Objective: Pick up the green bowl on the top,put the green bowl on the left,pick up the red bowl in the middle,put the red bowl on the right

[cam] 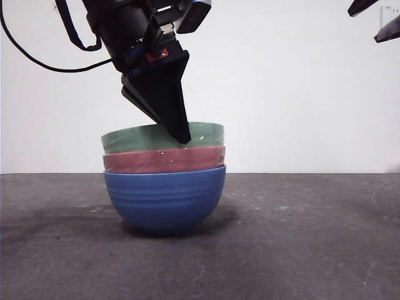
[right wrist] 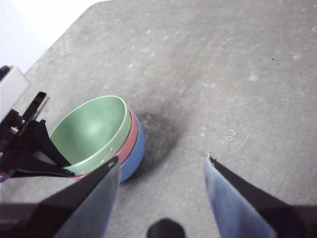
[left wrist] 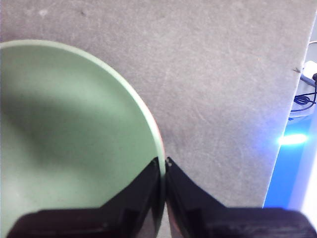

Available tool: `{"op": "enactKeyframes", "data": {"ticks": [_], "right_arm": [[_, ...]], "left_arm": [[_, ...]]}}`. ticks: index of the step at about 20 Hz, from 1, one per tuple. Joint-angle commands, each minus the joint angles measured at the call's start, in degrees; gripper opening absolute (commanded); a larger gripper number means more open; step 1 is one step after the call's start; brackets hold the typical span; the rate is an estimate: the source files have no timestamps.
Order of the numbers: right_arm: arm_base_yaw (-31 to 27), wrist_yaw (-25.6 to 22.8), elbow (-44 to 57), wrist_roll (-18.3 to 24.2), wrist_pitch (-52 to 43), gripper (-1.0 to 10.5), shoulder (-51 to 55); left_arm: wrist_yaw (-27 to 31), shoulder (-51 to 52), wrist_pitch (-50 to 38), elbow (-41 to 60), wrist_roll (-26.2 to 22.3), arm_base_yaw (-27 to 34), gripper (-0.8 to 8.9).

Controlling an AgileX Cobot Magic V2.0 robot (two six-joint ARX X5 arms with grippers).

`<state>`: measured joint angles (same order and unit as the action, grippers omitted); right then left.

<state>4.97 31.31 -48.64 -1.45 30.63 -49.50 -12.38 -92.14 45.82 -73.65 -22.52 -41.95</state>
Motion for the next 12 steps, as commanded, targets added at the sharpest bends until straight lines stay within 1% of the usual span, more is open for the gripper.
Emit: {"op": "enactKeyframes", "data": {"ticks": [1,3,6,8,9,12], "right_arm": [[0.1,-0.2,-0.2,0.5,-0.1,2.8,0.0],[0.1,-0.1,-0.2,0.6,-0.1,2.8,0.0],[0.1,-0.2,-0.2,1.2,-0.1,2.8,0.0],[0.1,-0.2,-0.2,1.2,-0.1,2.8,0.0],[0.1,-0.2,-0.2,1.2,-0.1,2.8,0.0],[0.1,-0.2,-0.2,1.6,-0.1,2.8,0.0]], "left_arm": [[0.4,-0.2,1.2,-2.3,-0.2,-0.2,-0.09],[0.4,-0.1,4.8,-6.7,-0.2,-0.5,-0.09],[0.4,0.5,14.6,-16.0,0.1,-0.5,-0.09],[2.1,2.6,19.7,-20.1,2.0,-0.5,-0.09],[4.6,4.6,20.9,-20.4,3.9,-0.5,-0.09],[15.0,10.6,26.4,-19.4,9.7,-0.3,-0.09]]}}
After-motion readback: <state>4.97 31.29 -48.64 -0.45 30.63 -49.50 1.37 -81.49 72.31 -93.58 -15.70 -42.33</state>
